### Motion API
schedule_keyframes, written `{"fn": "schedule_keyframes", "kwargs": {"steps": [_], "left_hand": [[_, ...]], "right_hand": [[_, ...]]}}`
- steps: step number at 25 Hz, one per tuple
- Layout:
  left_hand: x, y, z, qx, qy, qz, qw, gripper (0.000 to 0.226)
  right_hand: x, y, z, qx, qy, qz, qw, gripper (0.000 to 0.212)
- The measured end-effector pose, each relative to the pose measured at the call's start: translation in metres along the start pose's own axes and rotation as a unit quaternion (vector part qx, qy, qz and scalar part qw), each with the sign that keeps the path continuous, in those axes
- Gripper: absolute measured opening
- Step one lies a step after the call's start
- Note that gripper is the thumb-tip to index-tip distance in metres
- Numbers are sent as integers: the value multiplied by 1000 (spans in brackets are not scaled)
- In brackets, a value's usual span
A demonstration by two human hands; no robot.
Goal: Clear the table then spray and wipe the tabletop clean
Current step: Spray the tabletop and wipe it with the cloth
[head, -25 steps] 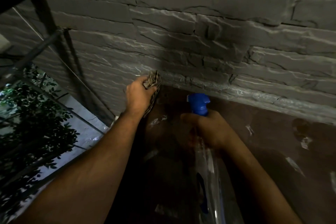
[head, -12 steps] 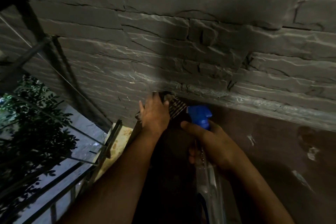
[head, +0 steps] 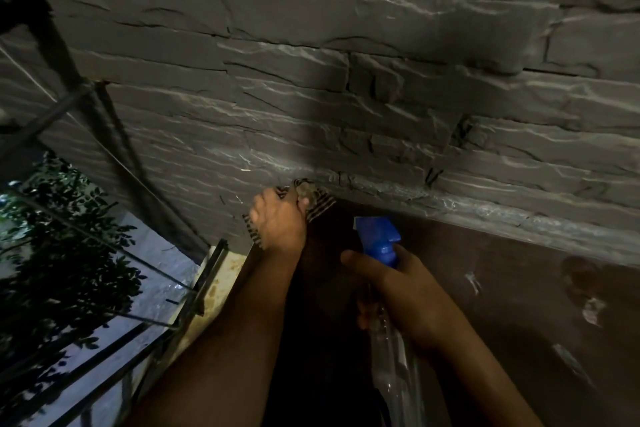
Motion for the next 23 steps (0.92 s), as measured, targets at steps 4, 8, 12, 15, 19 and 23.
{"fn": "schedule_keyframes", "kwargs": {"steps": [4,8,12,15,19,23], "left_hand": [[49,-1,-1,97,-185,-10,978,34],[25,11,29,76,-122,-45,989,24],[0,8,-10,65,-9,3,998,26],[48,5,-5,57,-213,-5,975,24],[29,11,30,58,-113,-28,992,22],[5,6,-18,52,-38,0,998,26]], "right_hand": [[4,2,-5,-18,-5,3,1000,28],[8,4,-6,-24,-9,6,1000,28],[10,3,-12,-22,-12,-1,1000,27],[15,3,-10,-4,-9,13,1000,28],[19,2,-12,-20,-2,18,1000,26],[17,1,-21,-13,-11,-4,1000,24]]}}
Point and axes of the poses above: each hand's wrist, its own x-axis away from the middle knuckle, its own y-axis out of the back of the hand, z = x × y, the point moved 5 cm from there along -x, towards the middle knuckle
